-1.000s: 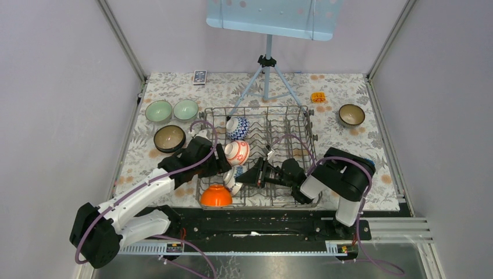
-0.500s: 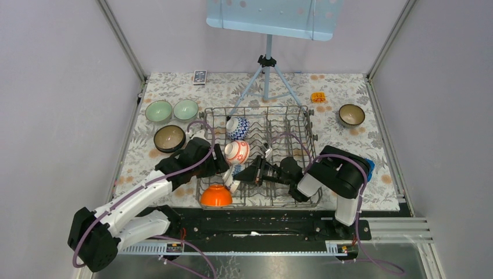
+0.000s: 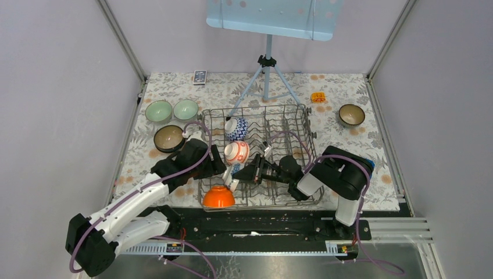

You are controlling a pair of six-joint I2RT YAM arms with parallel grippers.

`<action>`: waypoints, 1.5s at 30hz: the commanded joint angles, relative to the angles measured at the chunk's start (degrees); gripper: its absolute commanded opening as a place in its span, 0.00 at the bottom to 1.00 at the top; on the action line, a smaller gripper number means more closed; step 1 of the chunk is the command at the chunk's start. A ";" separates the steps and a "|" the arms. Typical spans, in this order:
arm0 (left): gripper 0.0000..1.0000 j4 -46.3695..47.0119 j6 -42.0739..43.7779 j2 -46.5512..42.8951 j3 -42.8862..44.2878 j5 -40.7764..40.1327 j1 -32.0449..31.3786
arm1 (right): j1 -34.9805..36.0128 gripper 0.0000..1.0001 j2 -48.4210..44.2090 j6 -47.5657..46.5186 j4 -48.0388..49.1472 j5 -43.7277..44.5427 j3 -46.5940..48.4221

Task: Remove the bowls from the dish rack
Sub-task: Pick up the bowl from the dish rack.

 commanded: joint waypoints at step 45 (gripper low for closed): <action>0.78 -8.14 2.61 -4.22 16.96 -8.76 -0.27 | -4.34 0.00 -39.44 -32.10 -46.85 1.49 7.75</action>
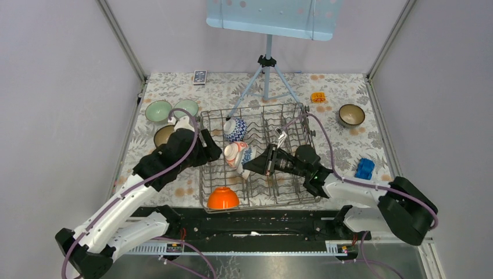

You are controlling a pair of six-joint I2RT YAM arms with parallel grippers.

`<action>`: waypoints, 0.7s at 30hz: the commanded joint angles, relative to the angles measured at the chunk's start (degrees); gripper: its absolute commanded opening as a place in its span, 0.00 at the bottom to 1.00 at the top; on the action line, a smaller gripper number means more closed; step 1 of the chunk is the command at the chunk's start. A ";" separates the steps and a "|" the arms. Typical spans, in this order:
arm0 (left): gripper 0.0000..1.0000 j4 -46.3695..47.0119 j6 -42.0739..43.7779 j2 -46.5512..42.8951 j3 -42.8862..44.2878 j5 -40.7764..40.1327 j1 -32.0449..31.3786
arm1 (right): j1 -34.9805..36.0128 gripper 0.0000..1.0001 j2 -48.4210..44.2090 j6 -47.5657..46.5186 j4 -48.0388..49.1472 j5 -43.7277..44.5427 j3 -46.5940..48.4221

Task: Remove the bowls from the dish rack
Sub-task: Place the bowl at the center of the board.

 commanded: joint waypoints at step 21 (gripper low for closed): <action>0.99 9.90 13.99 3.21 23.36 2.87 -0.14 | 9.78 0.00 -9.30 -60.45 -91.82 31.60 57.20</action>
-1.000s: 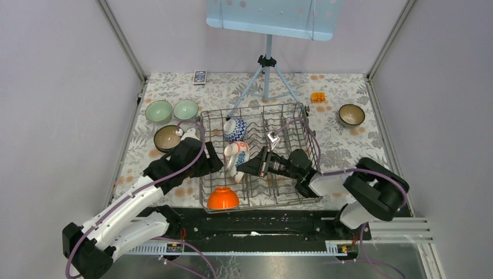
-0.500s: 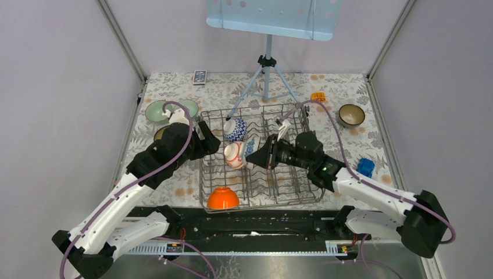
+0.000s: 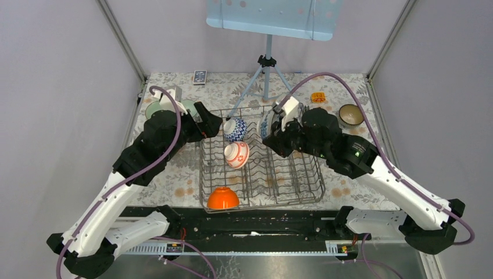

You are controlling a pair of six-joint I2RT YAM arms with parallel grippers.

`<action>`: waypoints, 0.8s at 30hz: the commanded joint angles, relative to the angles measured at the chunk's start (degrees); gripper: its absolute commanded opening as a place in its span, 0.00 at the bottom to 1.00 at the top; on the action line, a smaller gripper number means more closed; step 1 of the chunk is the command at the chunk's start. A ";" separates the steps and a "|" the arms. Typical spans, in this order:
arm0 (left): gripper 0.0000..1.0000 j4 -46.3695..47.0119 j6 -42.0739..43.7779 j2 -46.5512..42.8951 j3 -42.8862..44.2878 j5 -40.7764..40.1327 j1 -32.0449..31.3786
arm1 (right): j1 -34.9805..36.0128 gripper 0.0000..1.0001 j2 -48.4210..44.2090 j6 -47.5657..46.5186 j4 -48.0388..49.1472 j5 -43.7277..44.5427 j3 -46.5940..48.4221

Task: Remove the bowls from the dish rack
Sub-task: Place the bowl at the center of the board.

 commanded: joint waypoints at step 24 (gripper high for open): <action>0.99 -15.13 24.72 8.85 21.79 21.74 -1.75 | 47.45 0.00 10.59 -43.59 -20.63 44.99 0.80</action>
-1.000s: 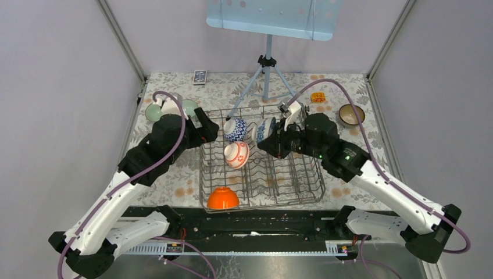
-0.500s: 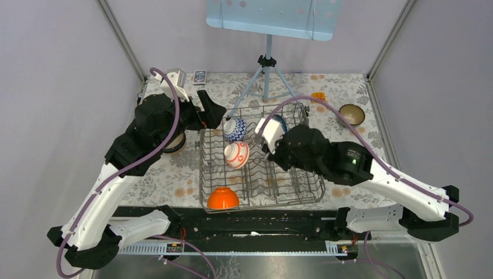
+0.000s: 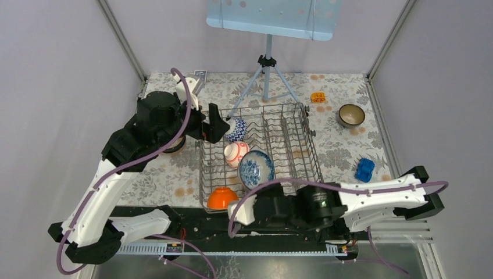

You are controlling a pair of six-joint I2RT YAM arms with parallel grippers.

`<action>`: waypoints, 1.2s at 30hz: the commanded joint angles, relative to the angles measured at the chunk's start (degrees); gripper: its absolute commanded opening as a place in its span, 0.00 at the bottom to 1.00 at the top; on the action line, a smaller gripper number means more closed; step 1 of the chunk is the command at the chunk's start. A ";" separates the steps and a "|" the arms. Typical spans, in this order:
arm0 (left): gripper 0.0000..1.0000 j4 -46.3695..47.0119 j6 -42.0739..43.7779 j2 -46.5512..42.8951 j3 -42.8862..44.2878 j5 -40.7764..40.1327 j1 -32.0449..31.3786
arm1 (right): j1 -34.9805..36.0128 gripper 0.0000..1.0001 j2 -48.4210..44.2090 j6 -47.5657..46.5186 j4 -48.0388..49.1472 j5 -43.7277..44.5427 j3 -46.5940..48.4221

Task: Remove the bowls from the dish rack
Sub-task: Place the bowl at the center of the board.

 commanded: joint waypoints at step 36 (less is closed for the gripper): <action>0.73 -22.27 -2.98 16.07 1.37 -23.25 -38.45 | 12.27 0.00 10.61 -8.56 -0.44 7.96 -7.40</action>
